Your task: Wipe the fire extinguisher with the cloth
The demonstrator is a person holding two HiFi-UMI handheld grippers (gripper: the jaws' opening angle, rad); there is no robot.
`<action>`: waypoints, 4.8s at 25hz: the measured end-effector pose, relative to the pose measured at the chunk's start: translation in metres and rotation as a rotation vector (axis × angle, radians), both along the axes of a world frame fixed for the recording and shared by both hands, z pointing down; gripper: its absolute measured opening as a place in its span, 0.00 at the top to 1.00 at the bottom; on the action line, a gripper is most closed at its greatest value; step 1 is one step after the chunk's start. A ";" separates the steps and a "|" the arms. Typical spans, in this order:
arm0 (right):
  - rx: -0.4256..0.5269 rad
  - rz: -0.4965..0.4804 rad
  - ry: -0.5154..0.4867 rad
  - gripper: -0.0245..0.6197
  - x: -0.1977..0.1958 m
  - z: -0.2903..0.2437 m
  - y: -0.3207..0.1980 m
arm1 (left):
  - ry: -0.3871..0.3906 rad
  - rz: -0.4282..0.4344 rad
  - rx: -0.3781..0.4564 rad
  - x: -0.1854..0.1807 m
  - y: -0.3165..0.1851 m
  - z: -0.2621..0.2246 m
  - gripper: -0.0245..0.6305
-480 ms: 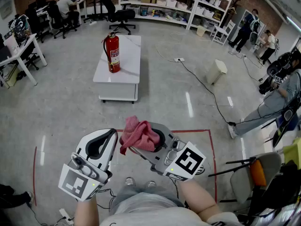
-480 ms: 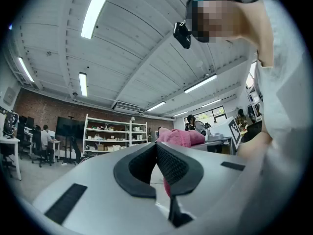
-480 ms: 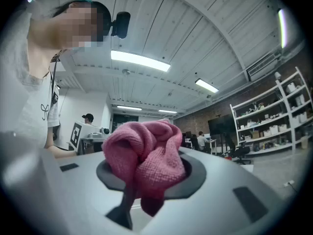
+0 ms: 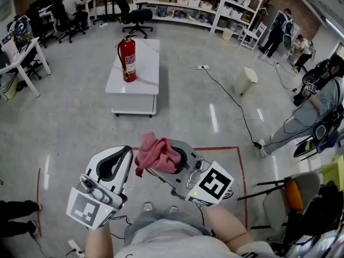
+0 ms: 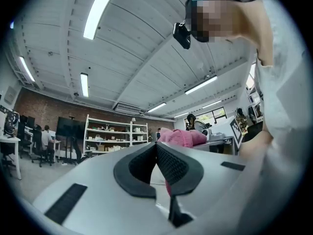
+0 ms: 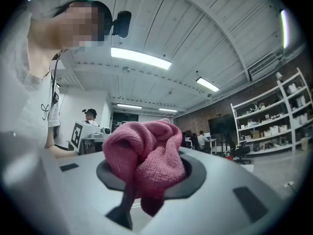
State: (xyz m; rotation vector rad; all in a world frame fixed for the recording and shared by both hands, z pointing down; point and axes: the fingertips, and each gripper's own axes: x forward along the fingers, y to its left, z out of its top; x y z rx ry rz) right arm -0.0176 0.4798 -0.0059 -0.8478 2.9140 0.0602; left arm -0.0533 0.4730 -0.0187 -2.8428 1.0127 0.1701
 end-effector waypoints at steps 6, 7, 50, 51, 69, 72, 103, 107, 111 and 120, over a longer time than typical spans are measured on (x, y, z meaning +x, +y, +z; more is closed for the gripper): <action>-0.019 0.003 0.025 0.73 -0.037 0.010 -0.019 | -0.016 0.008 -0.004 -0.035 -0.018 0.010 0.95; -0.031 -0.003 0.025 0.73 -0.044 0.013 -0.023 | -0.020 0.011 -0.008 -0.042 -0.021 0.013 0.95; -0.005 -0.053 0.033 0.74 0.064 0.041 -0.527 | -0.021 -0.116 0.043 0.046 -0.517 0.025 0.95; -0.004 -0.039 0.032 0.74 0.062 0.043 -0.542 | -0.026 -0.111 0.035 0.043 -0.531 0.029 0.95; 0.082 0.089 0.117 0.75 -0.030 0.137 -0.820 | -0.118 -0.008 0.019 -0.044 -0.758 0.133 0.95; 0.116 0.111 0.138 0.75 -0.026 0.190 -0.848 | -0.136 -0.004 0.039 -0.042 -0.775 0.191 0.95; 0.577 0.372 0.321 0.74 -0.061 0.399 -0.949 | -0.135 -0.065 0.110 -0.046 -0.779 0.500 0.95; 0.534 0.364 0.389 0.75 -0.062 0.464 -0.949 | -0.124 -0.071 0.105 -0.043 -0.778 0.507 0.95; 0.462 0.362 0.482 0.75 -0.060 0.537 -0.951 | -0.124 -0.072 0.101 -0.043 -0.776 0.512 0.95; 0.456 0.378 0.562 0.75 -0.060 0.576 -0.953 | -0.137 -0.074 0.085 -0.046 -0.771 0.526 0.95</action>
